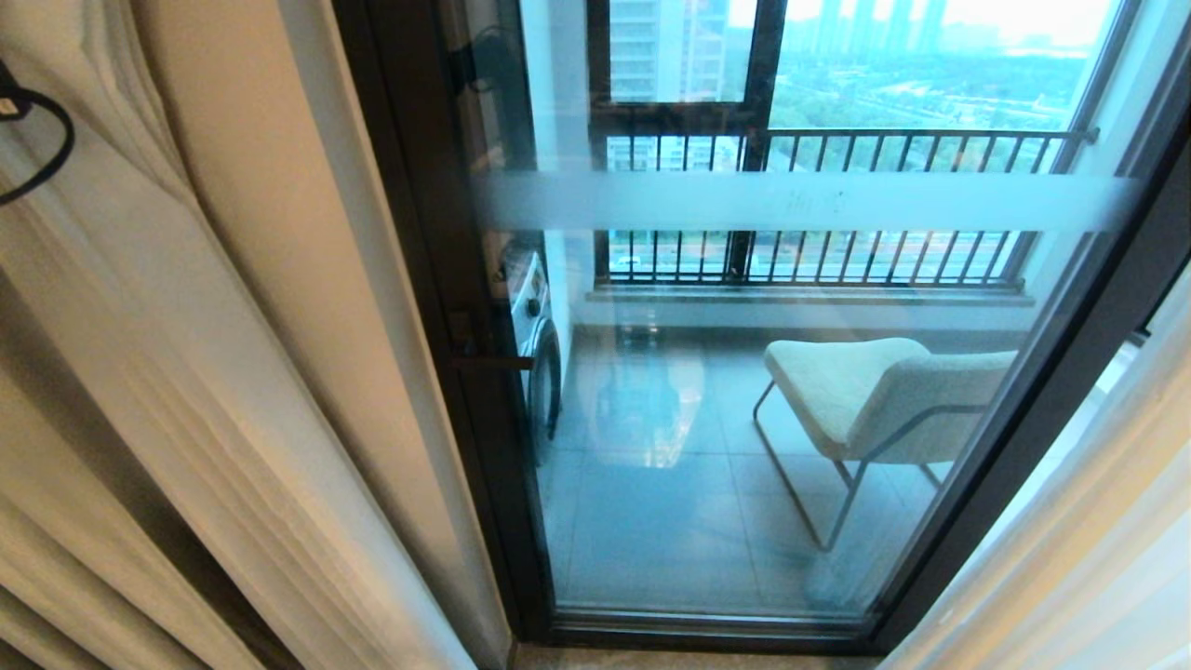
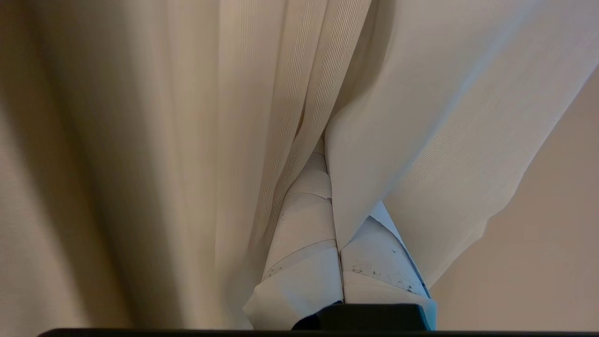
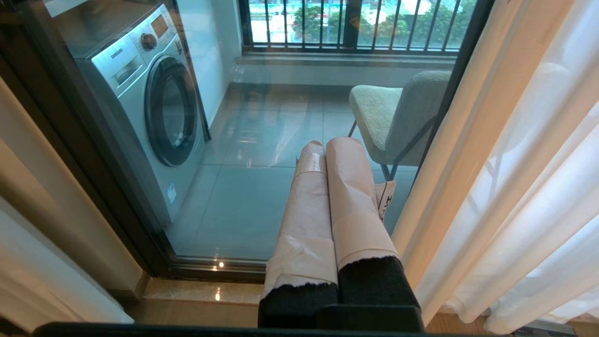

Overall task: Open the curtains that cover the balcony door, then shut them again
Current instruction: Pull the inner curtains open on both sides

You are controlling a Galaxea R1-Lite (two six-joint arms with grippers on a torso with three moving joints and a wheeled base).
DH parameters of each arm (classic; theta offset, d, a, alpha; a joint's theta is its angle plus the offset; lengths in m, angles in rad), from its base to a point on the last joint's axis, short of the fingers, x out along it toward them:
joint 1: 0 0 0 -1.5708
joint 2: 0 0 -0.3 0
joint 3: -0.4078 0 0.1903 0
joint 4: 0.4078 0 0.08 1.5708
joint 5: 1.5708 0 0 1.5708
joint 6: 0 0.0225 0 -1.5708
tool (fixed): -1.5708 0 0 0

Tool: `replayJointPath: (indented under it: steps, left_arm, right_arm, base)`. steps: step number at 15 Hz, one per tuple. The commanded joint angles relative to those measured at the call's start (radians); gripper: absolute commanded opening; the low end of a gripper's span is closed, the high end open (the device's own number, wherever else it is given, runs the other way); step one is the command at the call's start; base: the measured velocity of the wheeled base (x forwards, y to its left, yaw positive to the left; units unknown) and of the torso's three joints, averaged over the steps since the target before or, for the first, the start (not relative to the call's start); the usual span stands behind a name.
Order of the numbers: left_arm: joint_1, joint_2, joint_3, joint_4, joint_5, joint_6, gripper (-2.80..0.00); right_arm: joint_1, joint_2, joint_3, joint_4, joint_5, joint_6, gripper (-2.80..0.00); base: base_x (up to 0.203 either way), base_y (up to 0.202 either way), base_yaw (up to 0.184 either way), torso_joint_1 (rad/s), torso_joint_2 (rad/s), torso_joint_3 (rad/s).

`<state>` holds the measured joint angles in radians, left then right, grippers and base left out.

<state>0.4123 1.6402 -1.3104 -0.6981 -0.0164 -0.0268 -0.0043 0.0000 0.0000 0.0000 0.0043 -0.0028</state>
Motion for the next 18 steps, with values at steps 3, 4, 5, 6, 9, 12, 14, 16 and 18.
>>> replayJointPath:
  steps: [3,4,5,6,9,12,14,16,18]
  left_arm:
    - [0.174,0.055,-0.017,-0.006,-0.104,-0.056,-2.8]
    - [0.209,0.081,-0.041,-0.006,-0.137,-0.069,-2.8]
    - [0.247,0.11,-0.072,-0.006,-0.169,-0.08,-2.8]
    - [0.277,0.138,-0.102,-0.007,-0.193,-0.087,-2.8]
    - [0.36,0.242,-0.202,-0.02,-0.243,-0.107,-2.8]
    - [0.419,0.329,-0.268,-0.069,-0.262,-0.117,-2.8]
    - [0.44,0.38,-0.328,-0.077,-0.291,-0.117,-2.8]
    - [0.454,0.43,-0.4,-0.077,-0.323,-0.118,-2.8]
    - [0.459,0.469,-0.453,-0.077,-0.332,-0.119,-2.8]
  right_arm:
    - [0.0,0.0,0.0,0.0,0.002,0.0,-2.8]
    - [0.0,0.0,0.0,0.0,0.001,0.0,-2.8]
    - [0.0,0.0,0.0,0.0,0.002,0.001,-2.8]
    - [0.0,0.0,0.0,0.0,0.0,0.0,-2.8]
    - [0.0,0.0,0.0,0.0,0.0,0.0,-2.8]
    - [0.0,0.0,0.0,0.0,0.0,0.0,-2.8]
    - [0.0,0.0,0.0,0.0,0.002,0.0,-2.8]
    - [0.0,0.0,0.0,0.0,0.002,0.0,-2.8]
    - [0.0,0.0,0.0,0.0,0.002,0.0,-2.8]
  base:
    - [0.0,0.0,0.0,0.0,0.0,0.0]
    - [0.0,0.0,0.0,0.0,0.0,0.0]
    - [0.0,0.0,0.0,0.0,0.0,0.0]
    - [0.0,0.0,0.0,0.0,0.0,0.0]
    - [0.0,0.0,0.0,0.0,0.0,0.0]
    - [0.0,0.0,0.0,0.0,0.0,0.0]
    - [0.0,0.0,0.0,0.0,0.0,0.0]
    - [0.0,0.0,0.0,0.0,0.0,0.0]
    - [0.0,0.0,0.0,0.0,0.0,0.0]
